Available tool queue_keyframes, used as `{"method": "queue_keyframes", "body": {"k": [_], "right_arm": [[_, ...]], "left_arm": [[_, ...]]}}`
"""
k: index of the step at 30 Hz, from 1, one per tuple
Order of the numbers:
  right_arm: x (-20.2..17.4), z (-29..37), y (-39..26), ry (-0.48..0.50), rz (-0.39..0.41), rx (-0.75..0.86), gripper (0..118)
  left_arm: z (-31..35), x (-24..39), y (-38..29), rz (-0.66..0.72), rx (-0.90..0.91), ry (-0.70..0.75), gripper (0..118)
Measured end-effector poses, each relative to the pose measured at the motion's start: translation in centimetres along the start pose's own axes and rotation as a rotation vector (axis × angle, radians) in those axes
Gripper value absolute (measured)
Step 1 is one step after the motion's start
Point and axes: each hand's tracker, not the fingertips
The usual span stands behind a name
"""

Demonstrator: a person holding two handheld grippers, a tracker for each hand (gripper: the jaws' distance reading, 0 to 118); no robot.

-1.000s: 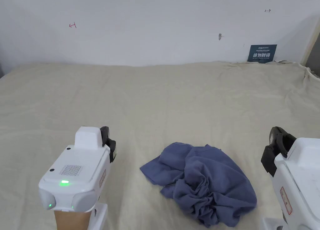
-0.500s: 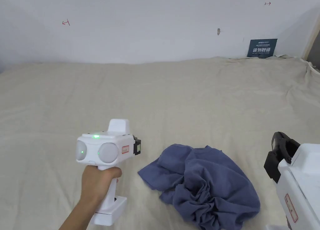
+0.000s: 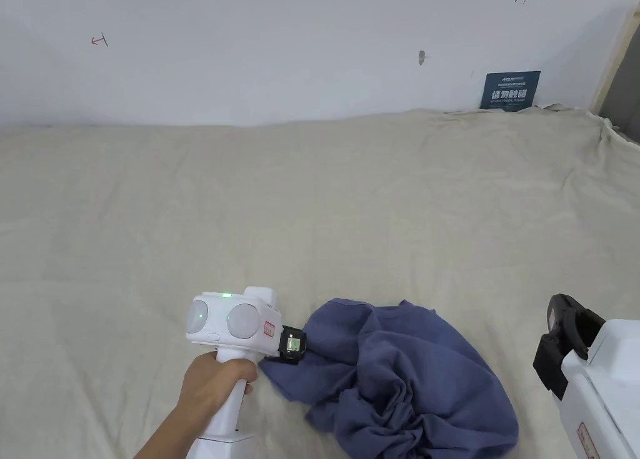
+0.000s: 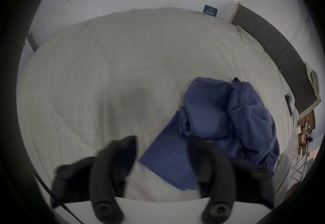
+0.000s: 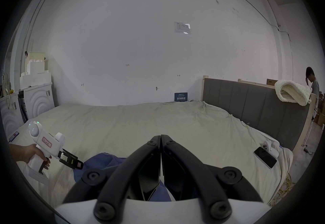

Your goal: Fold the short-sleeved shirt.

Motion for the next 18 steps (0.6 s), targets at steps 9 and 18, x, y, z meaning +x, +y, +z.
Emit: {"method": "queue_keyframes", "body": {"k": [9, 18], "right_arm": [[0.2, -0.2, -0.8, -0.003, 0.005, -0.028, 0], [0.9, -0.2, -0.7, -0.012, 0.002, -0.034, 0]], "left_arm": [[-2.2, 0.4, -0.6, -0.045, -0.078, 0.050, 81], [-0.2, 2.5, -0.8, -0.115, -0.055, 0.020, 0]]}}
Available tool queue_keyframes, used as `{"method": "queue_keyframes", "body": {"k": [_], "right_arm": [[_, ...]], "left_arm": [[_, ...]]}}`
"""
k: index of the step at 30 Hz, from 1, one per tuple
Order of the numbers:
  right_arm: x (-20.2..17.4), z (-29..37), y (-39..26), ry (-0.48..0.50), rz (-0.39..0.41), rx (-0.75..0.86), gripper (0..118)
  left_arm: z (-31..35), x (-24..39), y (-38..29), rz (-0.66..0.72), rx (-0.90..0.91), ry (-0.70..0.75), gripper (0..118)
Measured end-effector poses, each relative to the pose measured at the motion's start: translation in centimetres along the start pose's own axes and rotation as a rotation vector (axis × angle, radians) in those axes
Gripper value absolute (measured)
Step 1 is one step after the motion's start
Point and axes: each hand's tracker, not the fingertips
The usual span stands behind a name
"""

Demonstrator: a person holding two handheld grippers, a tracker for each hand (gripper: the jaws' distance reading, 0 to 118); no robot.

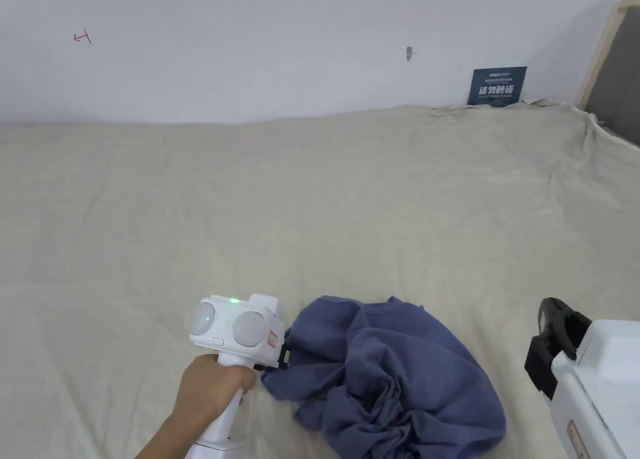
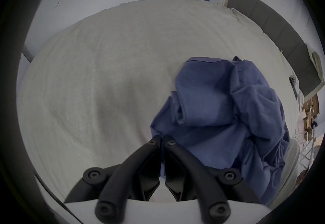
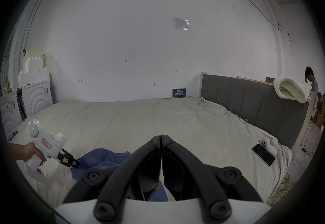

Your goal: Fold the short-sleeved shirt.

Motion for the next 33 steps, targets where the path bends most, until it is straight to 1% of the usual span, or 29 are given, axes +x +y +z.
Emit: {"method": "queue_keyframes", "body": {"k": [4, 8, 10, 12, 13, 14, 15, 16, 17, 18, 19, 20, 22, 25, 28, 30, 31, 32, 33], "right_arm": [[0.3, -0.7, 0.3, -0.003, 0.009, -0.039, 0], [0.7, -3.4, -0.1, 0.009, 0.032, -0.193, 0], [1.0, -5.5, -0.7, 0.036, 0.024, -0.289, 0], [1.3, -7.3, -1.6, 0.061, -0.011, -0.359, 1], [1.4, -8.3, -2.1, 0.082, -0.014, -0.416, 3], [1.5, -9.2, -2.7, 0.085, -0.040, -0.444, 9], [1.5, -10.0, -3.1, 0.082, -0.039, -0.472, 22], [1.6, -10.9, -3.7, 0.096, -0.054, -0.505, 47], [1.7, -11.5, -4.2, 0.091, -0.070, -0.521, 68], [1.8, -12.3, -4.8, 0.091, -0.075, -0.547, 84], [2.0, -13.0, -5.4, 0.098, -0.099, -0.586, 96], [2.0, -13.6, -5.9, 0.103, -0.105, -0.622, 97], [2.5, -14.6, -7.2, 0.098, -0.120, -0.637, 97], [2.7, -15.5, -8.6, 0.086, -0.096, -0.705, 97], [2.2, -14.9, -9.2, 0.084, -0.098, -0.742, 97], [2.3, -14.8, -9.8, 0.088, -0.094, -0.757, 94], [2.2, -14.9, -10.0, 0.090, -0.085, -0.764, 87], [2.0, -14.9, -10.2, 0.092, -0.079, -0.769, 76], [1.9, -15.0, -10.3, 0.098, -0.077, -0.775, 62]], "left_arm": [[2.0, -0.1, -0.3, 0.007, 0.078, -0.006, 0], [4.9, -0.8, -0.4, 0.044, 0.158, -0.053, 0], [6.3, -1.0, -0.6, 0.043, 0.180, -0.058, 0], [7.2, -1.2, -0.7, 0.043, 0.197, -0.062, 0], [7.5, -1.2, -0.7, 0.041, 0.202, -0.064, 0], [7.8, -1.3, -0.7, 0.040, 0.210, -0.063, 0], [7.9, -1.4, -0.8, 0.039, 0.213, -0.061, 0], [8.1, -1.5, -0.9, 0.038, 0.218, -0.059, 0], [8.0, -1.5, -0.8, 0.039, 0.219, -0.057, 0], [8.1, -1.7, -0.9, 0.042, 0.221, -0.057, 0], [8.2, -1.9, -1.0, 0.046, 0.222, -0.058, 0], [8.2, -2.1, -1.1, 0.050, 0.219, -0.059, 0], [8.2, -2.4, -1.2, 0.052, 0.219, -0.054, 0], [8.1, -2.9, -1.3, 0.059, 0.216, -0.047, 0], [8.0, -3.2, -1.5, 0.069, 0.211, -0.046, 0], [7.9, -3.2, -1.5, 0.072, 0.209, -0.044, 0], [7.9, -3.2, -1.5, 0.074, 0.208, -0.046, 0], [7.9, -3.2, -1.6, 0.074, 0.208, -0.047, 0], [7.9, -3.2, -1.6, 0.073, 0.208, -0.046, 0]]}}
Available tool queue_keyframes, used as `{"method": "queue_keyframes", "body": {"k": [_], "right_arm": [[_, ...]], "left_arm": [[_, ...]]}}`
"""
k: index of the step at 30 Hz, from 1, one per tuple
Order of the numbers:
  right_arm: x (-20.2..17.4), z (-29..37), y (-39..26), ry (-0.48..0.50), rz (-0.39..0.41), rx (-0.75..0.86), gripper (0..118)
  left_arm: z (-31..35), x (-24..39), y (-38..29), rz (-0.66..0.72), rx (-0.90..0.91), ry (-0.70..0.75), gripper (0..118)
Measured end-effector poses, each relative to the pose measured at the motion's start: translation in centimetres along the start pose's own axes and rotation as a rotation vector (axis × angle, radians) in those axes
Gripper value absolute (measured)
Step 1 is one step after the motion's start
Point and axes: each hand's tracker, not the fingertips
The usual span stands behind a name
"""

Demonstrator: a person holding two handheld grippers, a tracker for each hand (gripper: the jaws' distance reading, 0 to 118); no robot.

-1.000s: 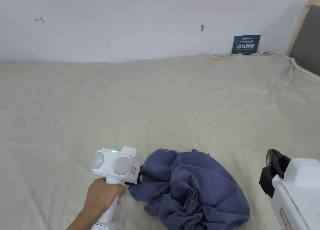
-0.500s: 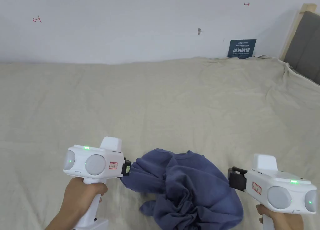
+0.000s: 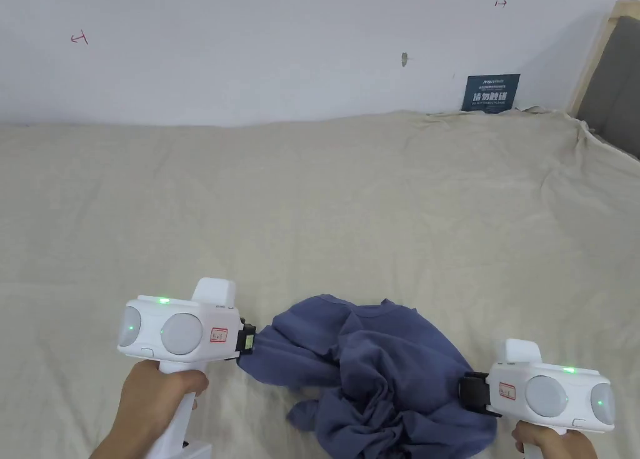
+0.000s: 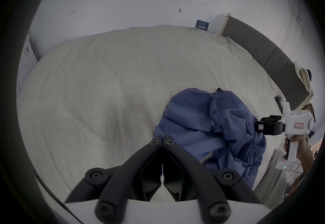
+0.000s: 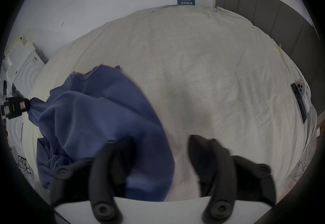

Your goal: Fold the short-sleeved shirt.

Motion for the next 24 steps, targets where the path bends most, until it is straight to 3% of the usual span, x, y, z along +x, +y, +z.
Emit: {"method": "queue_keyframes", "body": {"k": [4, 12, 18, 24], "right_arm": [[-1.5, 0.5, -0.5, 0.049, 0.004, -0.012, 6], [-2.4, 4.8, 0.1, 0.032, 0.079, 0.109, 4], [-2.7, 9.3, 4.5, 0.061, 0.168, 0.251, 4], [-4.3, 13.5, 9.7, 0.098, 0.208, 0.372, 4]], "left_arm": [[0.0, 0.1, -0.1, 0.002, 0.001, 0.000, 0], [0.7, -0.3, -0.6, 0.014, 0.024, 0.005, 0], [2.5, -1.5, 0.5, 0.043, 0.078, 0.021, 0], [6.1, -4.1, 3.8, 0.063, 0.180, 0.074, 0]]}}
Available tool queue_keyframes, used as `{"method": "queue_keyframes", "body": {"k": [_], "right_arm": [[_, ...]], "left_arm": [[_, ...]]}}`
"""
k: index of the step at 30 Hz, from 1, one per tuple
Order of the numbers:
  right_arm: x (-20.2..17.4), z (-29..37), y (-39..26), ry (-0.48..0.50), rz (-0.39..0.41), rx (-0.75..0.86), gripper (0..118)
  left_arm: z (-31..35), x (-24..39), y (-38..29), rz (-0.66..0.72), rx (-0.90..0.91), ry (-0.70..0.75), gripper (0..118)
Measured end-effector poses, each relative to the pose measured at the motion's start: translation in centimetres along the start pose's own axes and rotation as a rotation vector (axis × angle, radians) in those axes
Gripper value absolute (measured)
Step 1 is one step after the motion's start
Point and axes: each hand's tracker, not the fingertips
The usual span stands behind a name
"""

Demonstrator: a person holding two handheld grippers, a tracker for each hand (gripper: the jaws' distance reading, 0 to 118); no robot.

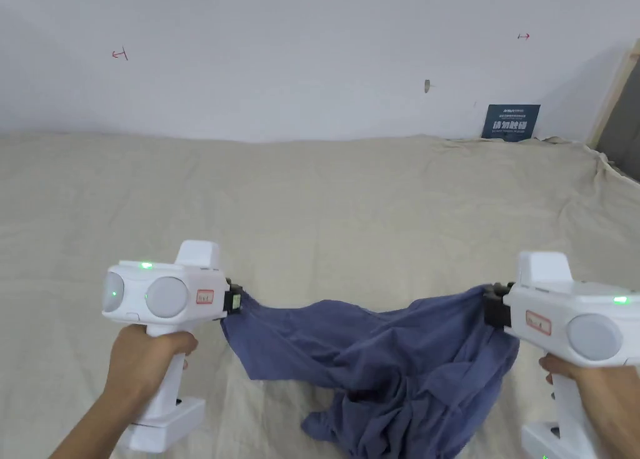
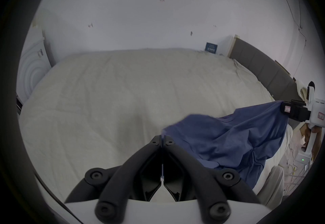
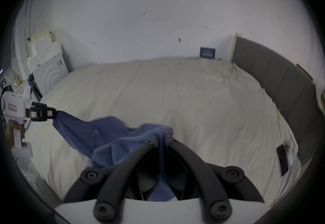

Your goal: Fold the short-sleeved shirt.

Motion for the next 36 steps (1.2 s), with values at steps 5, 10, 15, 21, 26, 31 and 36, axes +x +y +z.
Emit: {"method": "queue_keyframes", "body": {"k": [5, 10, 15, 21, 26, 31, 36], "right_arm": [[-1.1, 0.9, 5.5, 0.001, 0.044, 0.067, 4], [-1.3, 1.0, 11.1, 0.006, 0.059, 0.125, 4], [-1.0, 0.2, 17.7, -0.018, 0.109, 0.190, 4], [-1.2, 0.0, 25.9, -0.058, 0.155, 0.285, 4], [-2.0, 0.6, 31.5, -0.090, 0.193, 0.370, 4], [-2.6, 1.0, 33.7, -0.078, 0.187, 0.423, 4], [-3.1, -0.7, 30.9, -0.057, 0.193, 0.402, 4]], "left_arm": [[3.1, -3.2, 4.7, 0.021, 0.090, 0.057, 0], [6.2, -5.6, 9.9, 0.004, 0.178, 0.143, 0], [8.7, -7.5, 16.1, -0.023, 0.256, 0.245, 0], [11.6, -9.5, 24.3, -0.013, 0.379, 0.328, 0], [14.6, -10.1, 29.5, 0.022, 0.463, 0.362, 0], [16.1, -9.7, 30.7, -0.004, 0.506, 0.389, 0], [14.5, -9.6, 28.4, -0.018, 0.486, 0.381, 0]]}}
